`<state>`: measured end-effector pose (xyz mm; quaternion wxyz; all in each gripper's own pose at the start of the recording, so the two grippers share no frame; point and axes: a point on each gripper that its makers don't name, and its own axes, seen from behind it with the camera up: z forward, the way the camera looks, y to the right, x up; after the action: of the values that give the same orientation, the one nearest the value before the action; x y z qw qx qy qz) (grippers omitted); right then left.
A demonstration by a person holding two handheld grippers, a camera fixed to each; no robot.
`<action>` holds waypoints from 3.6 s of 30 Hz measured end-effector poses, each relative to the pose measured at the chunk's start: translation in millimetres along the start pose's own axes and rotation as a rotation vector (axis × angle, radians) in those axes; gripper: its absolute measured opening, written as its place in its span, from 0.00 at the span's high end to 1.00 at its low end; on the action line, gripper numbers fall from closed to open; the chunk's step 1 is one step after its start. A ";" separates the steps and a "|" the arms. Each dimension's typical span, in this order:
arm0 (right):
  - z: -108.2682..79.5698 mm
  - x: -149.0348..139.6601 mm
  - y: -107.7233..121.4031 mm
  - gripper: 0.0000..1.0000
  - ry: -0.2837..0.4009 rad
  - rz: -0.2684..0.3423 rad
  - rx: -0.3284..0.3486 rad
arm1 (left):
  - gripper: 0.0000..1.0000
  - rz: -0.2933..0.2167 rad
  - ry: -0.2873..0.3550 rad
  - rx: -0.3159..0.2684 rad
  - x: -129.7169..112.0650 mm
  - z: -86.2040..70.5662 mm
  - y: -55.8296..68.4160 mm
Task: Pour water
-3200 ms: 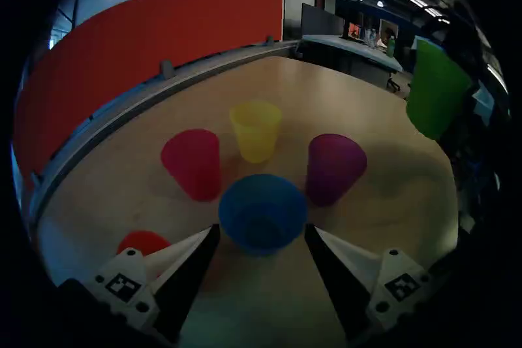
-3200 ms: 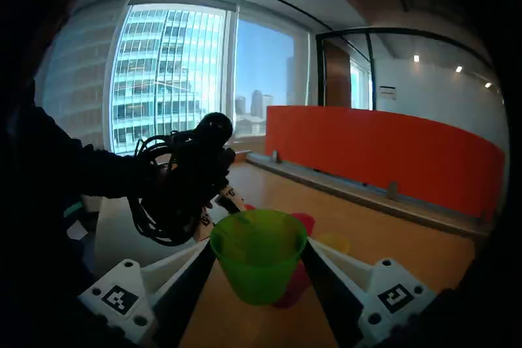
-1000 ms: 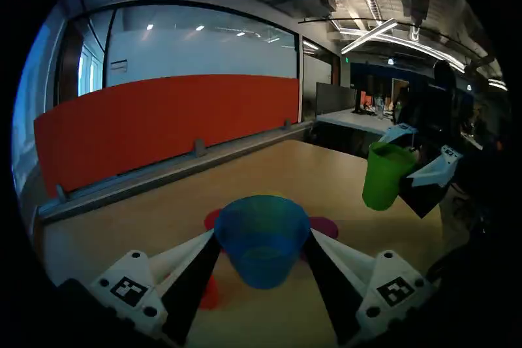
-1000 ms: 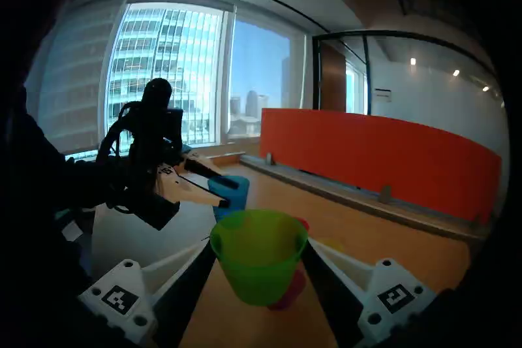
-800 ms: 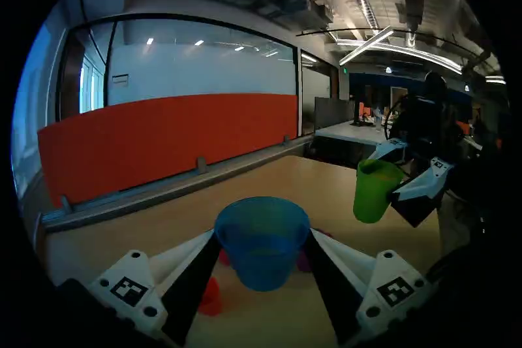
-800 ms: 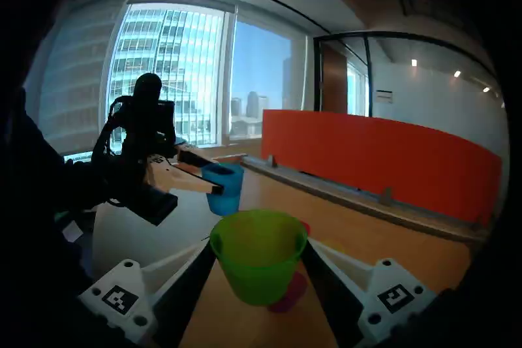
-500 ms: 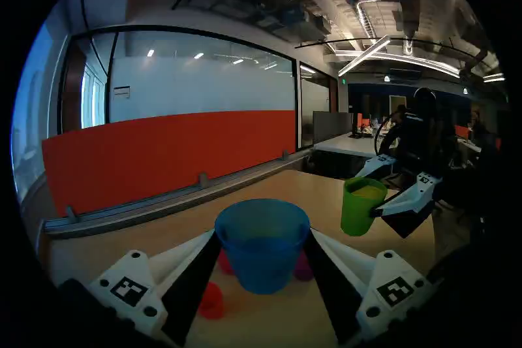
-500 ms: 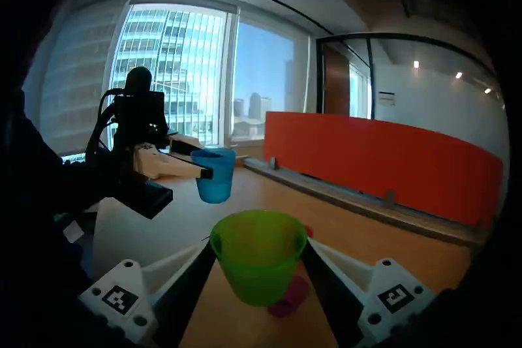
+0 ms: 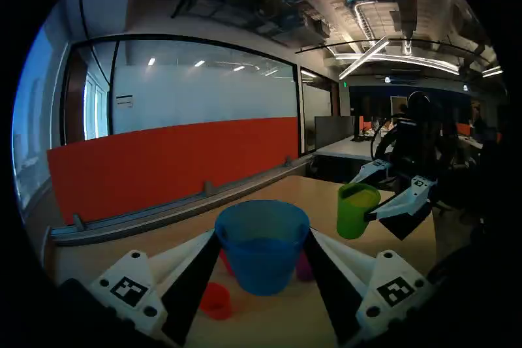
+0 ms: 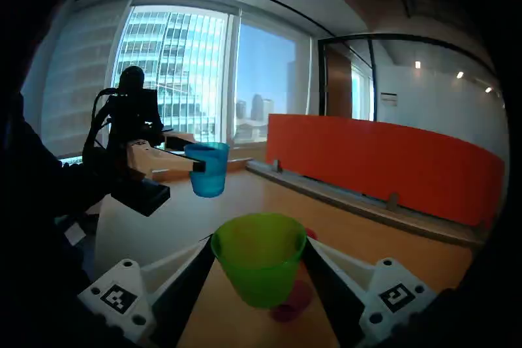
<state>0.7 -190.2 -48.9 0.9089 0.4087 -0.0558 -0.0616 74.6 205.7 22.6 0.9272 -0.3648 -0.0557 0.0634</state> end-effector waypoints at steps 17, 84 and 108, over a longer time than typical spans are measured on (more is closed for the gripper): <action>17.1 10.8 -10.8 0.06 0.020 0.017 0.042 | 0.14 0.033 0.041 0.012 12.8 -12.6 -4.6; 62.0 42.3 -70.0 0.08 0.084 0.028 0.224 | 0.14 0.651 0.179 0.106 106.2 -21.9 20.1; 72.4 44.1 -79.2 0.08 0.088 0.028 0.252 | 0.14 0.802 0.178 0.132 118.3 -17.4 26.6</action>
<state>28.0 -302.5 -58.2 0.8526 0.5212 -0.0288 -0.0232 191.7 232.1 -1.4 0.8516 -0.3016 0.1755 0.3913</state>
